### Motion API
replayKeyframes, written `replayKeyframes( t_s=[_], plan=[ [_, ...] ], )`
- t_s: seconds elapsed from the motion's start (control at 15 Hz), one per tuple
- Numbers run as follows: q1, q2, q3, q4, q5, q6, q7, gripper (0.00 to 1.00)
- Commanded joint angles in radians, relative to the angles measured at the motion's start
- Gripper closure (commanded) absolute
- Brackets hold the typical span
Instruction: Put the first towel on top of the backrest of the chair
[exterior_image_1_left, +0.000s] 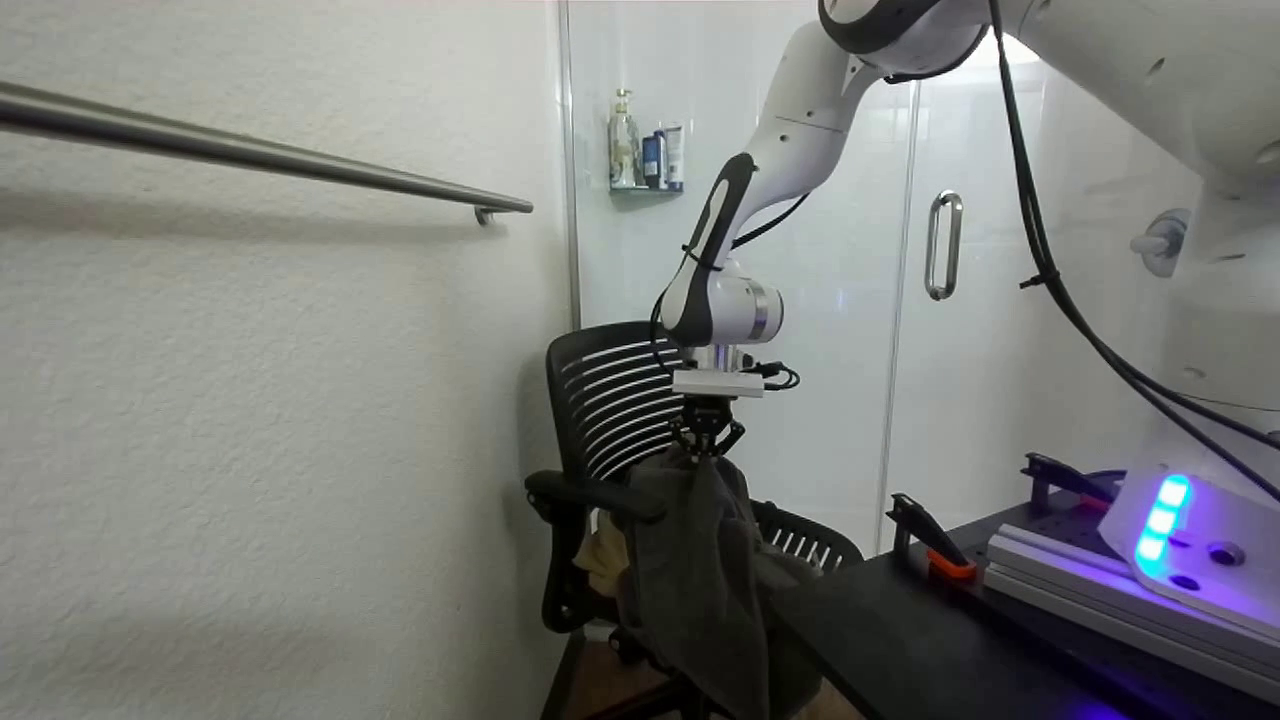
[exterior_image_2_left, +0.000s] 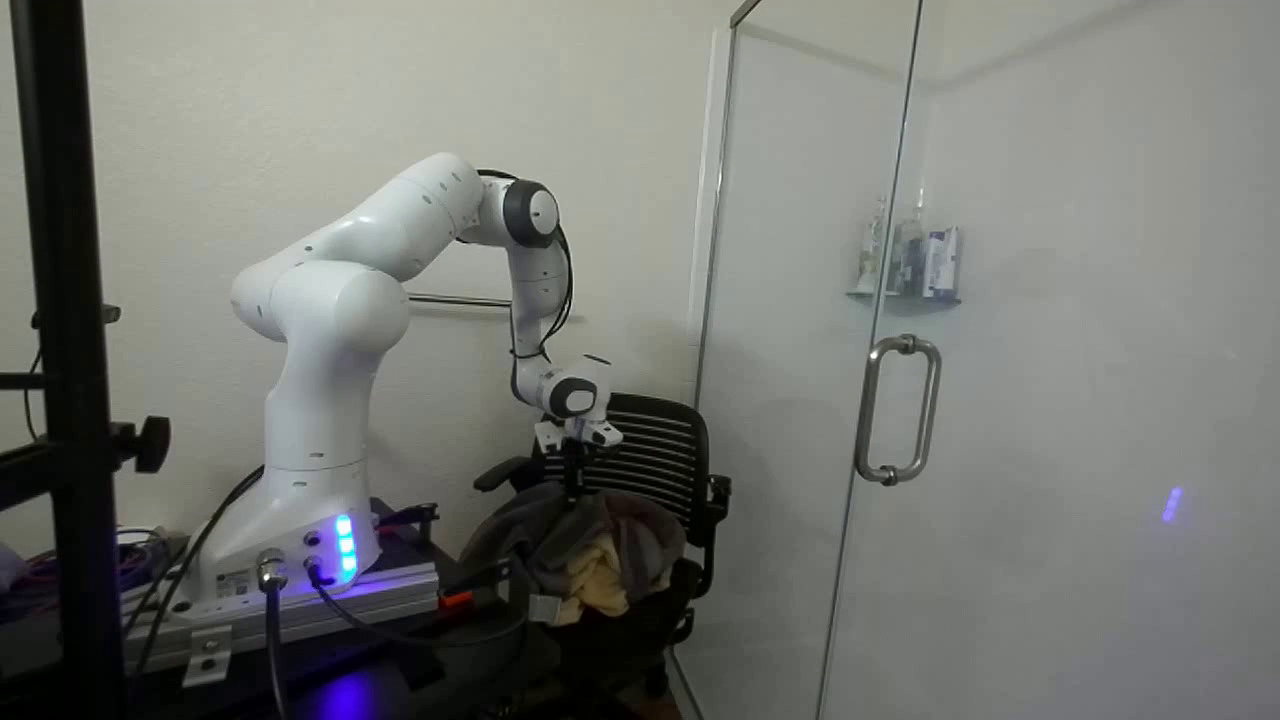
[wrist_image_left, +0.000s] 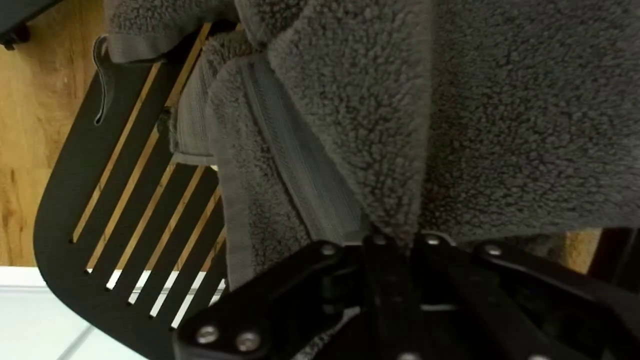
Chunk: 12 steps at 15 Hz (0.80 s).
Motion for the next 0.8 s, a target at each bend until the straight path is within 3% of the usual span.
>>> replayKeyframes(
  t_s=[0.0, 0.13, 0.2, 0.47, 0.73],
  plan=[
    [-0.083, -0.21, 0.043, -0.173, 0.044, 0.019, -0.074, 0.99],
    [-0.11, -0.313, 0.056, -0.248, 0.051, 0.023, -0.111, 0.99],
    [-0.166, -0.372, 0.114, -0.285, 0.071, 0.004, -0.201, 0.99],
    [-0.243, -0.604, 0.197, -0.439, 0.155, 0.0, -0.379, 0.99],
    [-0.23, -0.845, 0.197, -0.544, 0.288, 0.018, -0.481, 0.99]
  ],
)
